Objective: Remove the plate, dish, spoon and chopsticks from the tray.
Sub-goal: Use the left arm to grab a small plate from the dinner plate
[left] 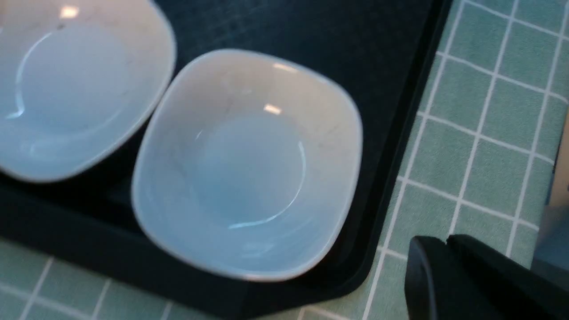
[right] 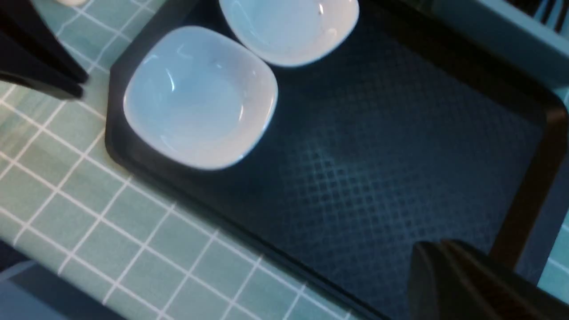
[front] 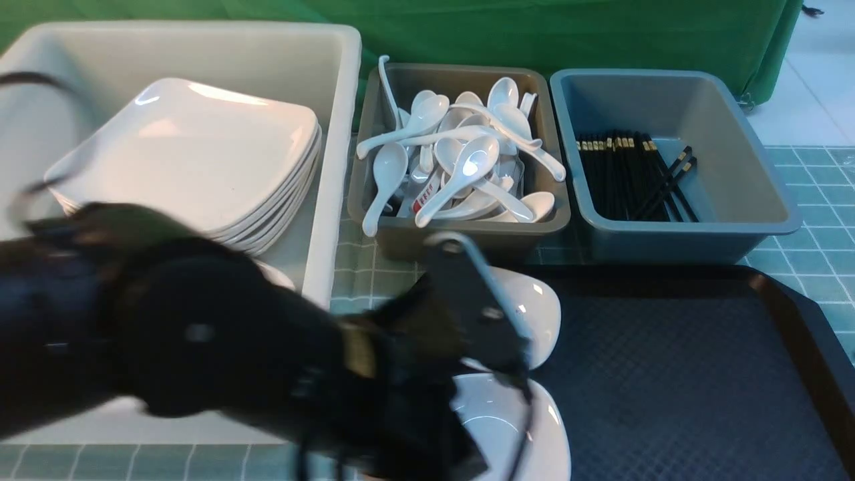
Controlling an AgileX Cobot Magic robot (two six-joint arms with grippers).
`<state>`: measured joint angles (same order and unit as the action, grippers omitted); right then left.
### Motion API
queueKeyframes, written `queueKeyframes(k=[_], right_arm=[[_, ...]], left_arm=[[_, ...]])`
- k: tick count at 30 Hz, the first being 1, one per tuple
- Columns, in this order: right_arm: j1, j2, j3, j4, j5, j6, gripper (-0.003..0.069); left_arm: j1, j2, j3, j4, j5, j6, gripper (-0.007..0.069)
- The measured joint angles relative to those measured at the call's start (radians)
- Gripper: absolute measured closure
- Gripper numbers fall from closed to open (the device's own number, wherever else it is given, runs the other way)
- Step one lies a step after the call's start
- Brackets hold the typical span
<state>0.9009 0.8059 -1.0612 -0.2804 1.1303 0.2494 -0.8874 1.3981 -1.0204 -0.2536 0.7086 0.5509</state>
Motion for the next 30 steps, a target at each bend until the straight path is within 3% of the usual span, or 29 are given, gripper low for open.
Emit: queueKeyframes(k=[5, 10, 19, 23, 30], right_arm=[[0.000, -0.115, 0.045, -0.002, 0.000, 0.004, 0.0624], [0.000, -0.248, 0.058, -0.003, 0.000, 0.026, 0.0624], [0.000, -0.351, 0.072, -0.006, 0.000, 0.027, 0.0624], [0.000, -0.356, 0.113, -0.006, 0.002, 0.027, 0.0624], [0.000, -0.356, 0.150, -0.006, 0.002, 0.027, 0.0624]], left_arm=[[-0.049, 0.108, -0.096, 0.020, 0.000, 0.000, 0.0606], [-0.101, 0.238, -0.158, 0.153, -0.005, 0.000, 0.0570], [-0.168, 0.381, -0.171, 0.340, -0.005, -0.039, 0.0335], [-0.168, 0.423, -0.171, 0.480, -0.015, -0.160, 0.0228], [-0.168, 0.470, -0.171, 0.495, -0.060, -0.191, 0.0204]])
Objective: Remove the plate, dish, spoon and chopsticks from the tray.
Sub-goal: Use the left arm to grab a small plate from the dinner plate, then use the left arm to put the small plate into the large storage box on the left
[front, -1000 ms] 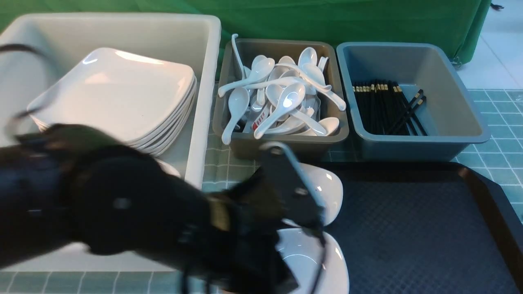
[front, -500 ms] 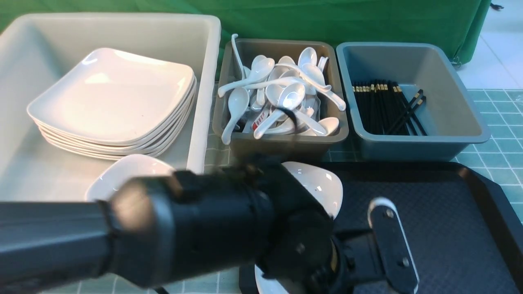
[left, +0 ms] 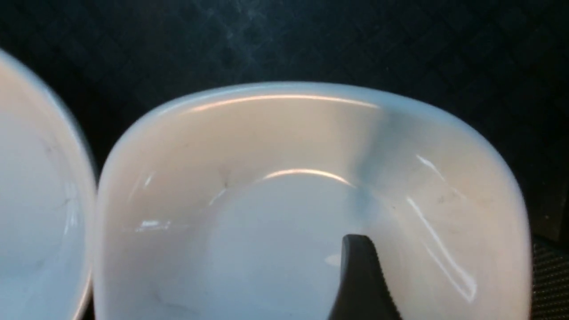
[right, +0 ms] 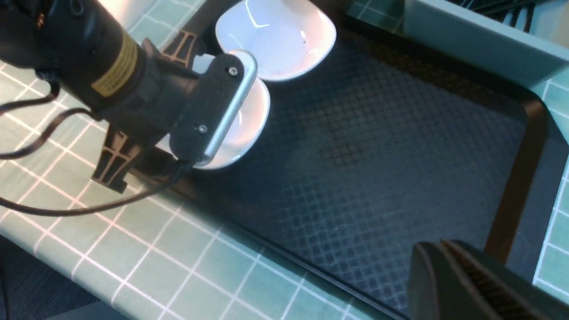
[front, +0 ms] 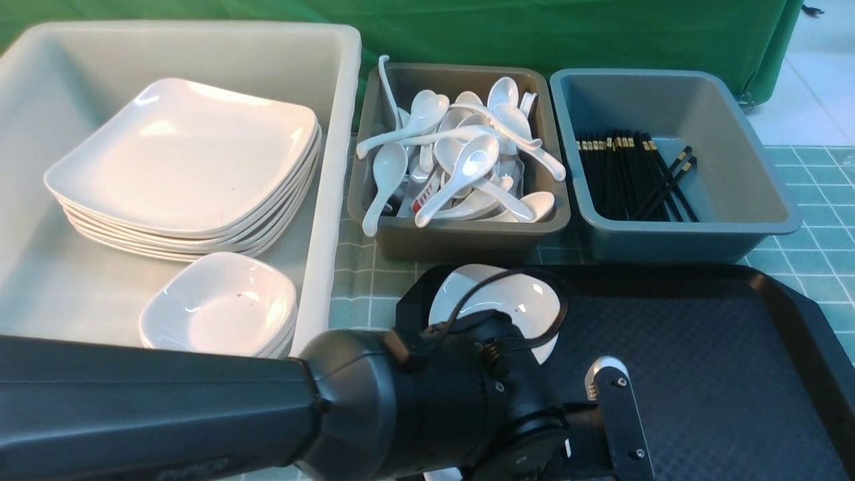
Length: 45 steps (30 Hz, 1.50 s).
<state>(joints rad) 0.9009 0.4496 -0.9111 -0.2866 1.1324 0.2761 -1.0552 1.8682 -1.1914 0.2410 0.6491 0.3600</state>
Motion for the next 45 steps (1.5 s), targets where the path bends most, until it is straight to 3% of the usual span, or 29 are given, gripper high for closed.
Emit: queueKeyframes(k=[13, 20, 24, 32, 36, 40, 43, 45], right_arm=[[0.000, 0.000, 0.000, 0.000, 0.000, 0.002, 0.0610], [0.000, 0.000, 0.001, 0.011, -0.001, 0.002, 0.0603], [0.000, 0.000, 0.001, 0.012, -0.001, 0.002, 0.0602], [0.000, 0.000, 0.001, 0.013, -0.002, 0.002, 0.0592], [0.000, 0.000, 0.001, 0.014, -0.009, -0.001, 0.0592], [0.000, 0.000, 0.001, 0.014, -0.059, -0.004, 0.0592], [0.000, 0.000, 0.001, 0.015, -0.107, -0.006, 0.0592], [0.000, 0.000, 0.001, 0.015, -0.135, -0.007, 0.0590]], left_arm=[[0.000, 0.038, -0.002, -0.082, -0.035, 0.011, 0.0222], [-0.001, 0.036, -0.010, -0.075, -0.031, -0.026, 0.0436], [-0.002, 0.008, -0.010, -0.095, -0.014, -0.043, 0.0463], [-0.089, -0.203, -0.009, -0.147, 0.070, -0.048, 0.0606], [-0.109, -0.348, -0.009, -0.110, 0.070, -0.052, 0.0608], [-0.094, -0.514, -0.009, 0.014, 0.150, -0.106, 0.0608], [-0.022, -0.635, -0.007, 0.123, 0.291, -0.131, 0.0608], [0.054, -0.689, 0.013, 0.152, 0.354, -0.084, 0.0608]])
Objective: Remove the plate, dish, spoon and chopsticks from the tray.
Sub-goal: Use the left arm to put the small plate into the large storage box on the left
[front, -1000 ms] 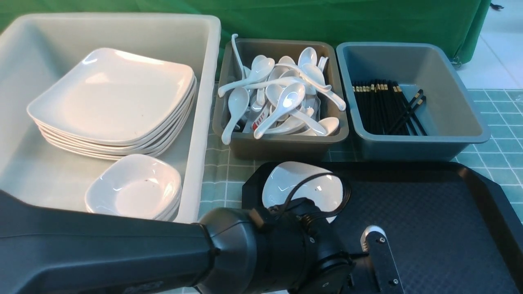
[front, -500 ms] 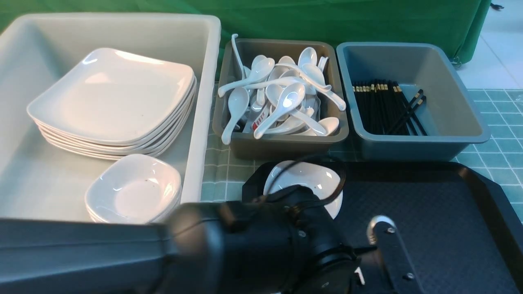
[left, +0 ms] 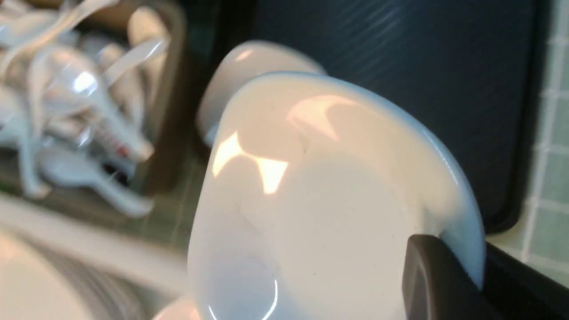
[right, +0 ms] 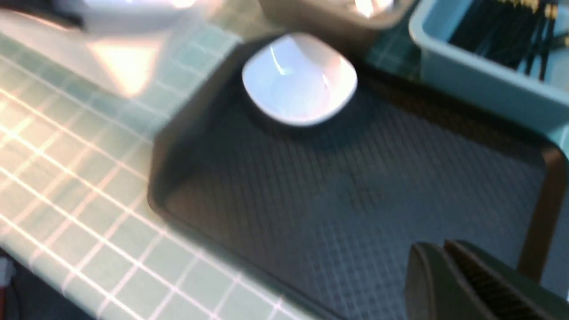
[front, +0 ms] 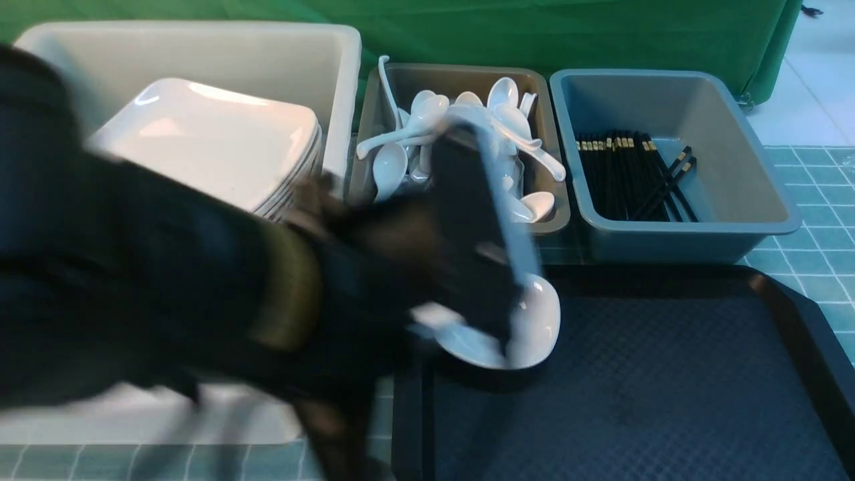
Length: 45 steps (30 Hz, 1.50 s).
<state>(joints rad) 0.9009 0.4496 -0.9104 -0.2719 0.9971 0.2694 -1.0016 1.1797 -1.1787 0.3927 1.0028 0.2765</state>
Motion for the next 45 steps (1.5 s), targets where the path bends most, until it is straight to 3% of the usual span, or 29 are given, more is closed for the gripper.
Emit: queueKeyframes(k=[1, 2, 4, 8, 11, 14, 19, 26, 32, 35, 40, 45], right_arm=[[0.000, 0.000, 0.000, 0.000, -0.027, -0.001, 0.0590], [0.000, 0.000, 0.000, 0.000, -0.032, -0.001, 0.0590], [0.000, 0.001, 0.001, 0.000, -0.126, -0.002, 0.0590], [0.000, 0.017, 0.003, 0.000, -0.283, -0.030, 0.0590], [0.000, 0.030, 0.005, 0.002, -0.294, -0.035, 0.0590], [0.000, 0.035, 0.006, 0.005, -0.284, -0.043, 0.0589], [0.000, 0.035, 0.006, 0.009, -0.271, -0.044, 0.0589], [0.000, 0.036, 0.007, 0.018, -0.241, -0.046, 0.0589], [0.000, 0.036, 0.007, 0.025, -0.234, -0.048, 0.0589], [0.000, 0.036, 0.007, 0.029, -0.234, -0.050, 0.0589], [0.000, 0.036, 0.007, 0.030, -0.234, -0.059, 0.0589], [0.000, 0.036, 0.007, 0.030, -0.234, -0.080, 0.0589]], left_arm=[[0.073, -0.044, 0.030, -0.003, 0.023, 0.066, 0.0608], [0.084, -0.044, 0.034, -0.003, 0.025, 0.076, 0.0608], [0.241, -0.085, 0.106, -0.053, 0.006, 0.250, 0.0607], [0.547, -0.058, 0.233, -0.236, -0.156, 0.617, 0.0606], [0.707, 0.008, 0.248, -0.334, -0.228, 0.776, 0.0606], [0.785, 0.080, 0.248, -0.356, -0.267, 0.907, 0.0606], [0.786, 0.153, 0.248, -0.375, -0.287, 1.027, 0.0604], [0.786, 0.191, 0.248, -0.393, -0.295, 1.047, 0.0566], [0.786, 0.227, 0.256, -0.393, -0.286, 1.036, 0.0364], [0.786, 0.212, 0.257, -0.393, -0.285, 0.953, 0.0257], [0.786, 0.119, 0.257, -0.403, -0.238, 0.643, 0.0135], [0.780, -0.014, 0.257, -0.403, -0.220, 0.583, 0.0148]])
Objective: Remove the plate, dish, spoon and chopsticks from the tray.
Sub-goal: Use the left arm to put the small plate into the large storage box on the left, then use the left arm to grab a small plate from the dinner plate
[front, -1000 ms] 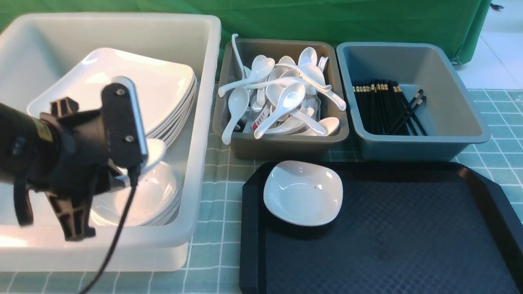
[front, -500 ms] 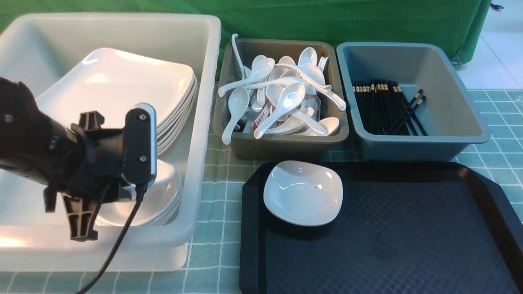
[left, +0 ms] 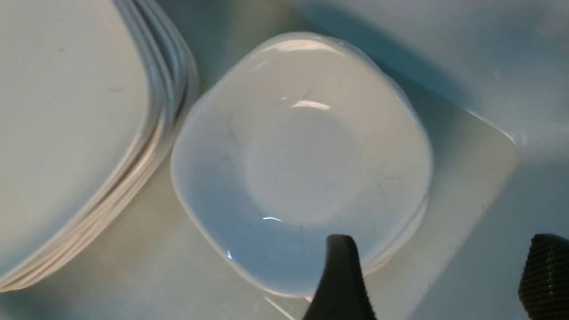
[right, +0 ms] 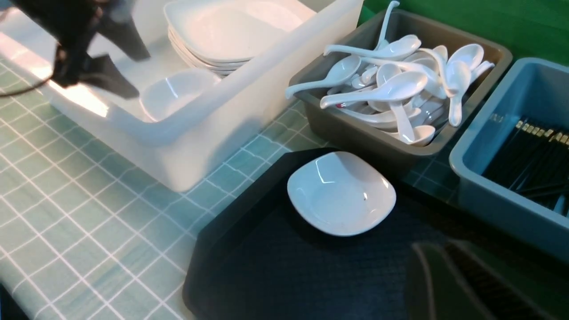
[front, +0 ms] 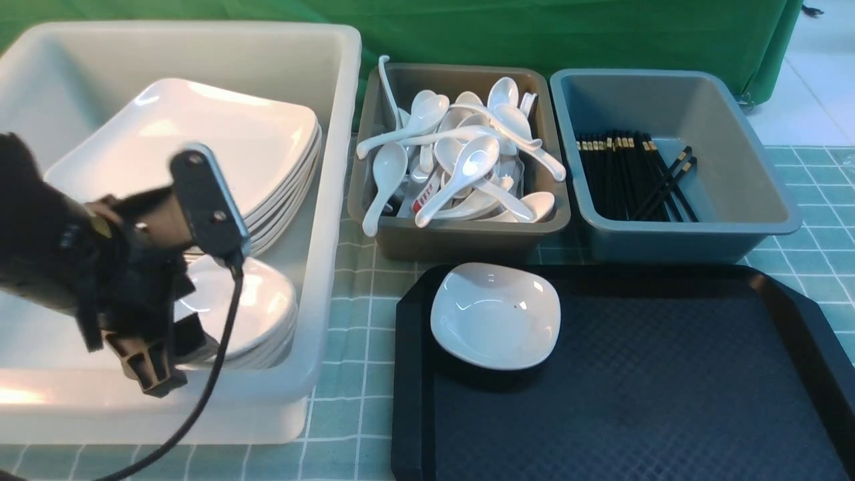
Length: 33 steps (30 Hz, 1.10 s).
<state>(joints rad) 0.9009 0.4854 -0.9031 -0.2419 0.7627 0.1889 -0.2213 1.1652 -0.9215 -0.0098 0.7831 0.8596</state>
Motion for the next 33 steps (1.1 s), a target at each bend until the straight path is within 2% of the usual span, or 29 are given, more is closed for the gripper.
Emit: queueKeyframes(k=[3, 8, 10, 14, 19, 24, 28, 33], right_arm=[[0.000, 0.000, 0.000, 0.000, -0.002, -0.010, 0.0589], [0.000, 0.000, 0.000, 0.000, -0.005, -0.025, 0.0589], [0.000, 0.000, 0.000, 0.000, -0.004, -0.028, 0.0589], [0.000, 0.000, 0.000, -0.008, 0.015, -0.031, 0.0589], [0.000, 0.000, 0.000, -0.014, 0.088, -0.033, 0.0585], [0.000, 0.000, 0.000, -0.016, 0.186, -0.015, 0.0580], [0.000, 0.000, 0.000, -0.017, 0.293, 0.011, 0.0571], [0.000, 0.000, 0.000, -0.018, 0.333, 0.027, 0.0571]], left_arm=[[-0.020, -0.077, -0.003, -0.001, 0.005, 0.000, 0.0253], [-0.128, -0.094, -0.048, -0.043, 0.084, 0.000, 0.0536], [-0.201, -0.064, -0.064, -0.049, 0.088, -0.003, 0.0585], [-0.374, 0.034, -0.102, -0.034, 0.057, -0.052, 0.0614], [-0.545, 0.226, -0.201, 0.021, 0.037, -0.115, 0.0611], [-0.611, 0.416, -0.304, 0.031, 0.033, -0.101, 0.0564], [-0.618, 0.599, -0.421, 0.034, 0.014, -0.028, 0.0396], [-0.618, 0.693, -0.449, 0.041, -0.080, 0.051, 0.0197]])
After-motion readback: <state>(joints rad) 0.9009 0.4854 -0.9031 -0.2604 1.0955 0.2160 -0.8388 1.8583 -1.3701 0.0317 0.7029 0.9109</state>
